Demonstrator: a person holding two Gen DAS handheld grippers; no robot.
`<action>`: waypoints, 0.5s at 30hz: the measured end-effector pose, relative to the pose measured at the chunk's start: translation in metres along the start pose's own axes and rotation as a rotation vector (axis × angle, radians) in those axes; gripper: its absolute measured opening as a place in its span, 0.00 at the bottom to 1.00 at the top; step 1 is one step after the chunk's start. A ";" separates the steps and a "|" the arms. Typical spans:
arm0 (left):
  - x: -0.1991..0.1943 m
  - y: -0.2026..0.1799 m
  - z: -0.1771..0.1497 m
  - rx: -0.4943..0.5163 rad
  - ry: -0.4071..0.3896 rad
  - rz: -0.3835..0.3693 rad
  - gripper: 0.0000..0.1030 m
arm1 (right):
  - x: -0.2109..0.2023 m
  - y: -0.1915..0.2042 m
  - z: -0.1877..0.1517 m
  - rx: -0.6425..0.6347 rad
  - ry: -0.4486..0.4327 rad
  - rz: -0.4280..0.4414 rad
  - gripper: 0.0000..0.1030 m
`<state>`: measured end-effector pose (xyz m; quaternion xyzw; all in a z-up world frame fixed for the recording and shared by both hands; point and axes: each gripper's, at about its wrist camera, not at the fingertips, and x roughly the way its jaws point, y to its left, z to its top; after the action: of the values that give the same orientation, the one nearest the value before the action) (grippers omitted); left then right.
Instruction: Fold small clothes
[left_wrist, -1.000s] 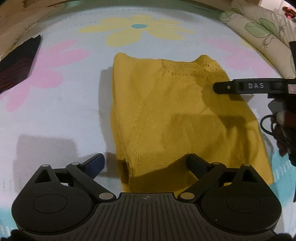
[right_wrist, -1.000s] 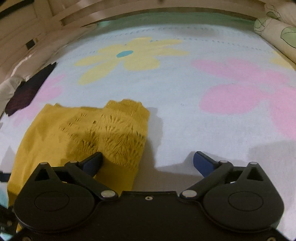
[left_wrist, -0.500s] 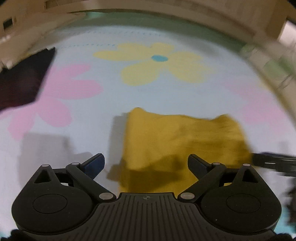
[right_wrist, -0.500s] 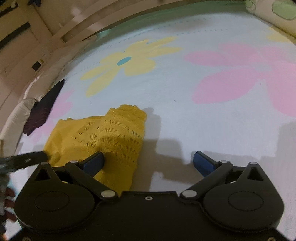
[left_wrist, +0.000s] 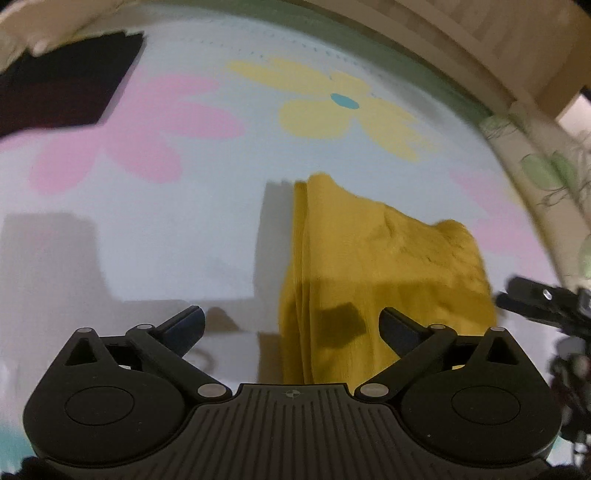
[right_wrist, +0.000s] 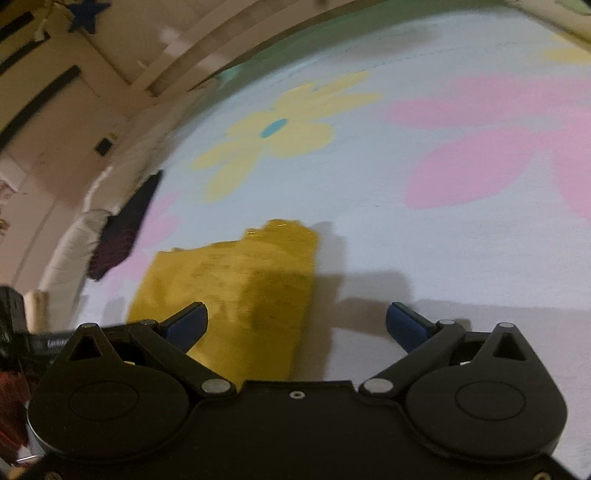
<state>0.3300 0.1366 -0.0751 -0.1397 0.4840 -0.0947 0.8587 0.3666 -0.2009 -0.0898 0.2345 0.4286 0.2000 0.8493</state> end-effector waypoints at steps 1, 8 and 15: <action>-0.006 0.002 -0.007 -0.007 0.003 -0.012 0.99 | 0.000 0.002 0.000 0.007 0.001 0.020 1.00; -0.002 -0.008 -0.032 0.013 0.053 -0.037 0.99 | 0.008 0.004 -0.005 0.064 0.027 0.102 1.00; 0.024 -0.032 -0.016 0.103 0.030 -0.040 0.99 | 0.022 -0.003 -0.013 0.107 0.034 0.165 1.00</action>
<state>0.3278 0.0968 -0.0911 -0.1036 0.4883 -0.1386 0.8554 0.3686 -0.1887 -0.1127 0.3105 0.4323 0.2500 0.8088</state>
